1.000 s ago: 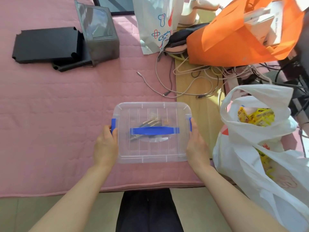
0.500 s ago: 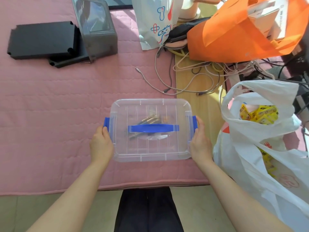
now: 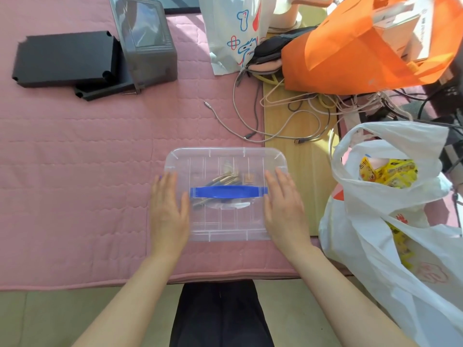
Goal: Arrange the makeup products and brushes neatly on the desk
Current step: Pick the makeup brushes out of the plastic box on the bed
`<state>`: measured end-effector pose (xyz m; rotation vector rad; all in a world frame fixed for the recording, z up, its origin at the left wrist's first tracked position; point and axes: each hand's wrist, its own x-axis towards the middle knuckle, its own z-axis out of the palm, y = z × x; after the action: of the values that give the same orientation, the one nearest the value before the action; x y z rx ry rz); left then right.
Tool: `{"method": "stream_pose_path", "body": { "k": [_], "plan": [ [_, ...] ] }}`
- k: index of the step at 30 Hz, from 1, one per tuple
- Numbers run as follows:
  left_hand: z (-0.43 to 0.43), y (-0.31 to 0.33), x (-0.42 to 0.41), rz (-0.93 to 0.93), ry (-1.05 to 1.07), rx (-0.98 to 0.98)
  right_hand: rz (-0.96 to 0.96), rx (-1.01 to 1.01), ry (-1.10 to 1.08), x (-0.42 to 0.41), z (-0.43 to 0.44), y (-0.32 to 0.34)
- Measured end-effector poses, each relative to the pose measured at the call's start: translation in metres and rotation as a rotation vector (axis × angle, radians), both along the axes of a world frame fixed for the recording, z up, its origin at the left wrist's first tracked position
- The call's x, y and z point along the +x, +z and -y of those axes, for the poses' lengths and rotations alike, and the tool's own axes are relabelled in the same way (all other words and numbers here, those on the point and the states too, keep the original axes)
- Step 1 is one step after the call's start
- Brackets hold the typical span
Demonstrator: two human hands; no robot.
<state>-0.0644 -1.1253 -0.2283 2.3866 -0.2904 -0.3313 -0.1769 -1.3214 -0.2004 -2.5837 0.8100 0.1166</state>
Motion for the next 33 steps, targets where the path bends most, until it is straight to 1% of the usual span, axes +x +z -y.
{"method": "stream_pose_path", "body": {
  "k": [3,5,7,11,19,26,33],
  "plan": [
    [0.015,0.001,-0.008,0.139,-0.281,0.087,-0.055,0.003,0.111,0.007,-0.015,-0.001],
    [0.024,0.000,-0.012,0.206,-0.386,0.188,-0.092,-0.049,0.168,0.010,-0.021,-0.005],
    [0.028,-0.004,-0.013,0.254,-0.435,0.276,-0.107,-0.107,0.191,0.012,-0.025,-0.008],
    [0.031,-0.007,-0.013,0.292,-0.448,0.308,-0.089,-0.175,0.174,0.015,-0.028,-0.016],
    [0.040,-0.005,-0.011,0.273,-0.353,0.237,-0.044,-0.224,0.073,0.025,-0.031,-0.017],
    [0.045,0.008,-0.003,0.289,-0.347,0.196,0.018,-0.206,0.037,0.035,-0.029,-0.003],
    [0.070,0.031,0.041,0.335,-0.340,0.201,0.070,-0.160,0.019,0.077,-0.005,0.016]
  ]
}}
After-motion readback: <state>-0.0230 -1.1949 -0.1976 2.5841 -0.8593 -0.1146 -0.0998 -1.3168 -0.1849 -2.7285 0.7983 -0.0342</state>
